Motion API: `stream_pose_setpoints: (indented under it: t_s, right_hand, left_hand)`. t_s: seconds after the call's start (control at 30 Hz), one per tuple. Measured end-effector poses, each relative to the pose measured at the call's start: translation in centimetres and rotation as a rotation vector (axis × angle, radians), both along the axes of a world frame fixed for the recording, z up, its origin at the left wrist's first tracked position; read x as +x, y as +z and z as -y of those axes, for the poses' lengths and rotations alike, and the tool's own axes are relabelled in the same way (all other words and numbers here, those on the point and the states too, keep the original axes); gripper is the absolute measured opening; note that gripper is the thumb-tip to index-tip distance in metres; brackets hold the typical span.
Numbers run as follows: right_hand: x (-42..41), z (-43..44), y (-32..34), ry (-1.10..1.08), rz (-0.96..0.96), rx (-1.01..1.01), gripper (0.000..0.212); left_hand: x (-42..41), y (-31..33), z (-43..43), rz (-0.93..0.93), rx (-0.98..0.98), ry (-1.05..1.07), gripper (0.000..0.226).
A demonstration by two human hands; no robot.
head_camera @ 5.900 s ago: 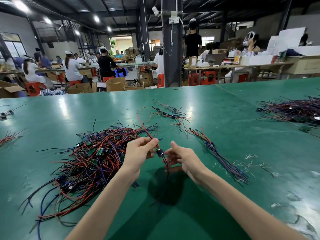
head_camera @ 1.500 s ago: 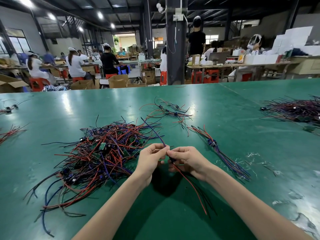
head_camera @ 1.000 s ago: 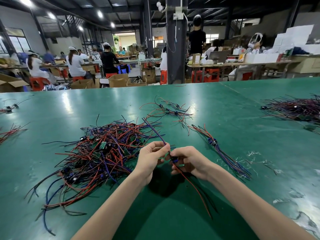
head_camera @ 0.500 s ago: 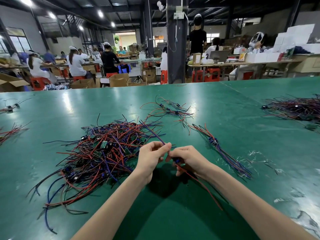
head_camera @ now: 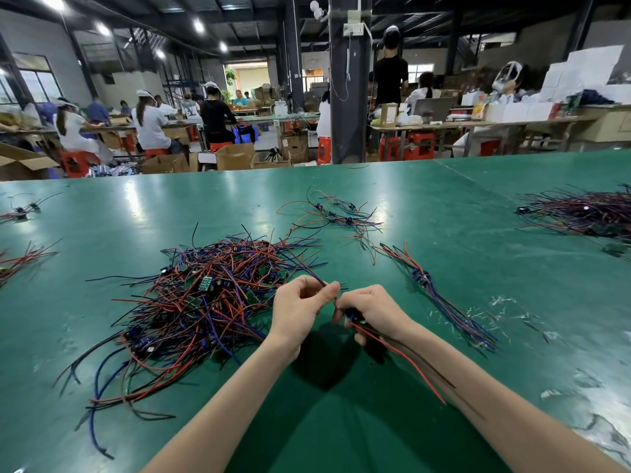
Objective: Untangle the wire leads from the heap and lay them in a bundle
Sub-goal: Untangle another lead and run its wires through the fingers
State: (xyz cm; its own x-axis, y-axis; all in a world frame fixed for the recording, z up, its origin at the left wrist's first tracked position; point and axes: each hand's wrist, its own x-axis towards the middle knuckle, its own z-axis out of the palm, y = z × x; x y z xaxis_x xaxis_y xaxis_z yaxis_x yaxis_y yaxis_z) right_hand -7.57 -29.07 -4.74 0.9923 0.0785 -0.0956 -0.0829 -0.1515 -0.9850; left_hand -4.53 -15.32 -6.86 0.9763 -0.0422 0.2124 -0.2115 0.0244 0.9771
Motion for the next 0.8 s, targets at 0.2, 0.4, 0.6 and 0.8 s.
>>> stream_pose_setpoints:
  t_s: [0.2, 0.4, 0.6, 0.8]
  right_hand:
    - [0.0, -0.3, -0.1, -0.003, 0.005, -0.025, 0.026]
    - [0.2, 0.3, -0.1, -0.012, 0.015, -0.038, 0.028]
    - [0.2, 0.1, -0.4, 0.012, 0.041, -0.053, 0.029]
    - [0.3, 0.2, -0.4, 0.0, 0.035, -0.069, 0.028]
  left_hand:
    - [0.6, 0.5, -0.7, -0.062, -0.085, 0.03, 0.025]
    - [0.2, 1.5, -1.0, -0.325, -0.315, -0.143, 0.025]
    - [0.3, 1.8, -1.0, -0.376, -0.306, -0.06, 0.018]
    - [0.1, 2.2, -1.1, -0.353, -0.353, -0.087, 0.019]
